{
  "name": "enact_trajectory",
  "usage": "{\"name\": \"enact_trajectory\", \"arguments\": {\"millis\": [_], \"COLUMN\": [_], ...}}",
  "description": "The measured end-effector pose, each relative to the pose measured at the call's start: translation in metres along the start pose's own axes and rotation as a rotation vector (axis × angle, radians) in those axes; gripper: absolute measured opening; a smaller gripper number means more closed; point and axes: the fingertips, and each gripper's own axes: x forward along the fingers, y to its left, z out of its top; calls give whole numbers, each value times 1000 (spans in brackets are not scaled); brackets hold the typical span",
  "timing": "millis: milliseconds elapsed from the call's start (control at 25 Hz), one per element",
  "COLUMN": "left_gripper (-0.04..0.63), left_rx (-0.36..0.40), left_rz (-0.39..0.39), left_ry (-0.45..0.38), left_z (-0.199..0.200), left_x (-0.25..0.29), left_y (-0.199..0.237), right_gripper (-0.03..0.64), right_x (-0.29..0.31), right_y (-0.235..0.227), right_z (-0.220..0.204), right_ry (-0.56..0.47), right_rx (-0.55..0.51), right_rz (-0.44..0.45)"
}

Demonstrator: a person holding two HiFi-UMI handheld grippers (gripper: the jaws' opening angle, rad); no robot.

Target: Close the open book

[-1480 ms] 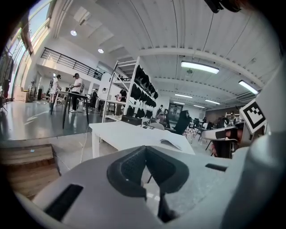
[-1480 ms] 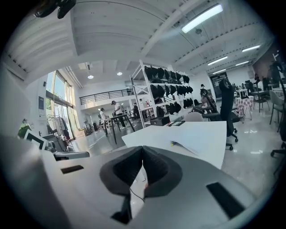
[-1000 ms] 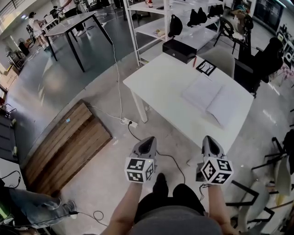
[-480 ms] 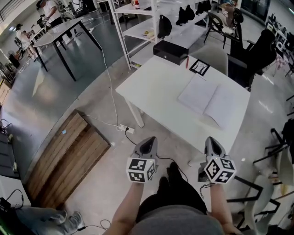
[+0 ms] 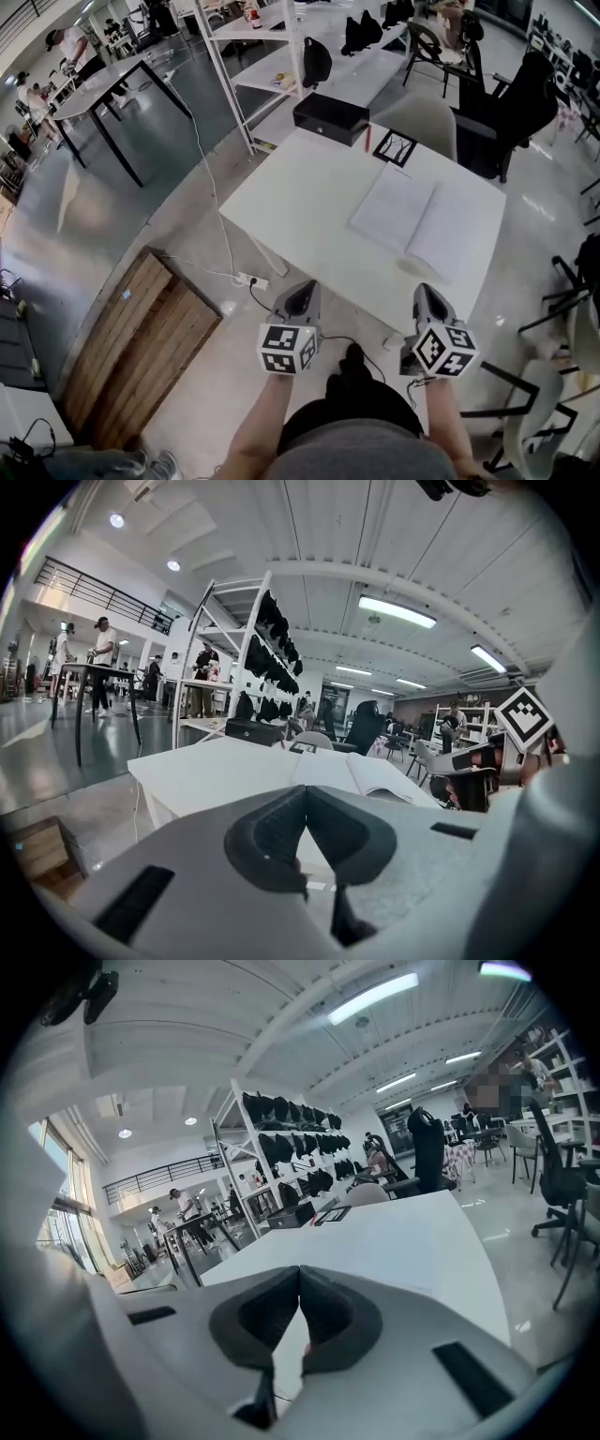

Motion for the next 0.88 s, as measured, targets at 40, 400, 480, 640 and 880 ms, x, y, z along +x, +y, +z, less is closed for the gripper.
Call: {"name": "enact_trajectory", "arguments": {"millis": [40,400,480,640,880], "left_gripper": [6,6,6,6,6], "left_rx": [3,30,36,45,70], "left_rz": [-4,-29,-40,-62,-92], "left_ry": [2,11,16,23,28], "left_z": [2,25,29,35,43], "left_x": [7,74,87,110,132], "left_y": [0,-4,-9,-20,-30], "right_gripper": [5,5,6,6,46], "right_x": [4,39,43,49,56], "right_y": [-3,-39,-48,-65,-79], "right_z": [2,28,33,39,46], "right_ry": [0,-17,-22,-23,-34], "right_rx": [5,32,41,66,156], "right_rz": [-3,-34,-42,-51,-39]}}
